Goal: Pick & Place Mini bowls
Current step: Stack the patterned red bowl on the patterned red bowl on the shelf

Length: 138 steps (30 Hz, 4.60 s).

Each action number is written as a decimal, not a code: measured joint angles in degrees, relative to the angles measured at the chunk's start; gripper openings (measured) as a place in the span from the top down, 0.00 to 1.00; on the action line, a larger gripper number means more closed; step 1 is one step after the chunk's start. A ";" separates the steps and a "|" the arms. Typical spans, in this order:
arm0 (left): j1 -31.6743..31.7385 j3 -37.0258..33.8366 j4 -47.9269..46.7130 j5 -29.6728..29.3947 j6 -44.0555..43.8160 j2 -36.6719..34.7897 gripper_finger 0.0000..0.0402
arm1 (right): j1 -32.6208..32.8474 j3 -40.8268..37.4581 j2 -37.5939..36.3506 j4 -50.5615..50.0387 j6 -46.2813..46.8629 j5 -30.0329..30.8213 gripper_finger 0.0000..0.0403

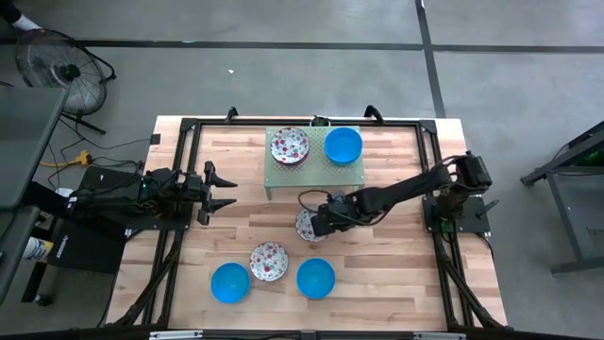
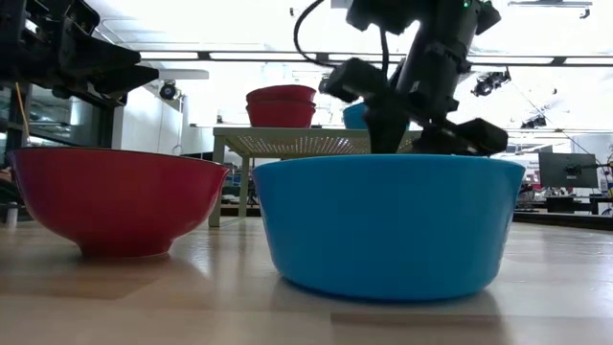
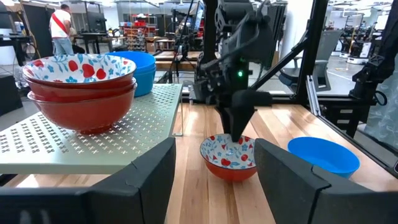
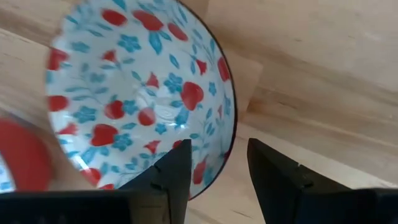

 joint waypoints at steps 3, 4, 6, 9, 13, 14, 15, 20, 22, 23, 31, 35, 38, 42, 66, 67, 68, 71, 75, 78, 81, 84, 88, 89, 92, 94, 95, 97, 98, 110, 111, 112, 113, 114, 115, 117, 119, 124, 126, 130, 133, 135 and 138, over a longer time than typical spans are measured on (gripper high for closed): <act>0.01 0.00 0.00 0.01 0.00 -0.02 0.47 | -0.25 0.00 1.11 0.62 -0.40 -0.18 0.66; 0.01 0.00 0.00 -0.01 0.00 0.00 0.47 | -0.25 0.00 1.21 0.77 -0.40 -0.13 0.66; 0.01 0.00 0.00 -0.01 0.02 0.00 0.47 | -0.25 0.00 1.21 0.89 -0.49 0.30 0.68; 0.01 0.00 0.00 0.01 0.01 -0.01 0.47 | -0.32 0.00 1.21 0.82 -0.86 0.36 0.70; 0.01 0.00 0.00 0.00 0.01 -0.01 0.47 | -0.36 0.00 1.21 0.74 -1.28 -0.03 0.77; 0.01 0.00 0.00 0.01 0.00 -0.02 0.47 | -0.40 0.00 1.21 0.67 -1.29 0.17 0.79; 0.00 0.00 0.00 -0.01 0.01 0.00 0.47 | -0.53 0.00 1.21 0.63 -1.49 0.33 0.81; 0.00 0.00 0.00 0.00 0.01 -0.01 0.47 | -1.02 0.00 1.21 0.66 -3.29 -0.04 0.92; 0.01 0.00 0.00 0.01 0.02 0.00 0.47 | -1.06 0.00 1.20 0.90 -4.46 -0.11 0.97; 0.01 0.00 0.00 0.00 0.00 0.00 0.47 | -1.06 0.13 1.08 1.07 -4.95 -0.12 0.98; -0.01 0.00 0.00 -0.01 0.01 -0.01 0.47 | -1.04 0.11 0.70 1.27 -6.82 -1.67 0.99; 0.01 0.00 0.02 0.00 0.02 0.00 0.47 | -1.00 0.07 -0.62 0.93 -7.58 -2.58 0.99; 0.01 0.00 0.00 0.01 0.01 -0.01 0.47 | -1.00 0.07 -1.76 1.31 -8.36 -3.43 0.99; 0.00 0.00 0.00 0.02 0.00 0.00 0.47 | -1.00 0.07 -3.27 1.85 -8.91 -4.88 1.00; 0.01 0.00 -0.02 0.01 0.02 -0.02 0.47 | -11.81 28.61 -7.27 -28.75 -40.12 -13.79 1.00; 0.00 0.00 0.00 0.01 0.00 -0.01 0.47 | -12.74 29.86 -7.27 -29.52 -41.62 -13.73 1.00; 0.01 0.00 0.00 0.02 0.00 0.00 0.47 | -13.55 30.95 -7.27 -29.96 -42.99 -13.55 1.00; 0.01 0.00 -0.02 0.02 0.02 0.00 0.47 | -16.16 33.52 -7.27 -30.25 -46.83 -13.07 1.00; 0.01 0.00 -0.01 0.02 0.01 -0.01 0.47 | -19.59 35.14 -7.27 -28.24 -51.57 -12.67 1.00; 0.00 0.00 0.00 0.00 0.00 -0.02 0.47 | -22.14 35.79 -7.27 -25.54 -55.04 -12.52 1.00; 0.01 0.00 -0.02 0.02 0.00 0.00 0.47 | -24.46 35.80 -7.27 -21.41 -58.51 -13.29 1.00; 0.00 0.00 -0.02 0.00 0.00 0.00 0.47 | -26.42 35.80 -7.27 -18.39 -61.75 -14.71 1.00; 0.00 0.00 -0.02 0.00 0.00 0.00 0.47 | -28.81 35.80 -7.27 -16.78 -65.35 -17.29 1.00; 0.01 0.00 -0.02 0.01 0.01 -0.01 0.47 | -29.40 35.80 -7.27 -16.59 -65.79 -17.62 1.00; -0.01 0.00 -0.02 0.01 0.00 0.00 0.47 | -31.30 35.80 -7.27 -15.69 -65.77 -17.68 1.00; 0.00 0.00 -0.01 0.02 0.01 -0.02 0.47 | -32.55 35.80 -7.27 -15.28 -65.14 -17.65 1.00; 0.01 0.00 0.00 0.00 0.00 -0.01 0.47 | -33.10 35.78 -7.27 -15.21 -64.47 -17.51 1.00; 0.00 0.00 -0.01 0.02 0.01 0.00 0.47 | -34.21 35.76 -7.27 -14.90 -63.64 -17.09 1.00; -0.01 0.00 -0.02 -0.01 0.02 -0.01 0.47 | -34.70 35.76 -7.27 -14.86 -62.78 -17.03 1.00; 0.01 0.00 -0.02 0.00 0.00 -0.02 0.47 | -35.75 35.65 -3.38 -13.35 -48.39 -16.86 1.00; -0.01 0.00 -0.02 0.00 0.02 0.00 0.47 | -35.75 35.65 -2.89 -12.72 -47.11 -16.78 1.00; 0.01 0.00 -0.02 0.02 0.01 -0.01 0.47 | -35.75 35.64 -2.50 -12.14 -45.82 -16.78 1.00; 0.01 0.00 -0.02 0.02 0.01 -0.01 0.47 | -35.75 35.63 -1.97 -11.49 -44.51 -16.71 1.00; 0.00 0.00 -0.02 0.02 0.01 0.00 0.47 | -35.76 35.65 -1.64 -11.05 -43.19 -16.67 1.00; -0.01 0.00 -0.02 0.02 0.01 0.00 0.47 | -35.77 35.64 -1.30 -10.97 -42.02 -16.59 1.00; 0.01 0.00 -0.02 0.00 0.00 0.00 0.47 | -35.77 35.64 -0.64 -11.23 -39.65 -16.50 1.00; 0.00 0.00 -0.02 -0.01 0.00 -0.02 0.47 | -35.65 35.56 -0.47 -11.32 -37.56 -16.03 1.00; 0.01 0.00 -0.02 0.02 0.00 0.00 0.47 | -34.77 35.58 -0.60 -11.95 -33.49 -15.08 1.00; -0.01 0.00 -0.02 0.02 0.00 -0.01 0.47 | -34.50 35.58 -0.24 -12.11 -32.32 -15.02 1.00; 0.01 0.00 -0.02 0.00 0.01 -0.01 0.47 | -33.90 35.63 1.16 -11.50 -31.14 -15.67 1.00; -0.01 0.00 -0.02 0.02 0.00 0.00 0.47 | -33.81 35.60 1.33 -11.41 -30.78 -15.66 1.00; 0.00 0.00 -0.02 0.03 0.00 -0.02 0.47 | -33.80 35.67 1.14 -11.55 -30.78 -15.63 1.00; 0.01 0.00 -0.02 0.02 0.02 0.00 0.47 | -33.82 35.67 1.18 -13.08 -31.21 -15.58 1.00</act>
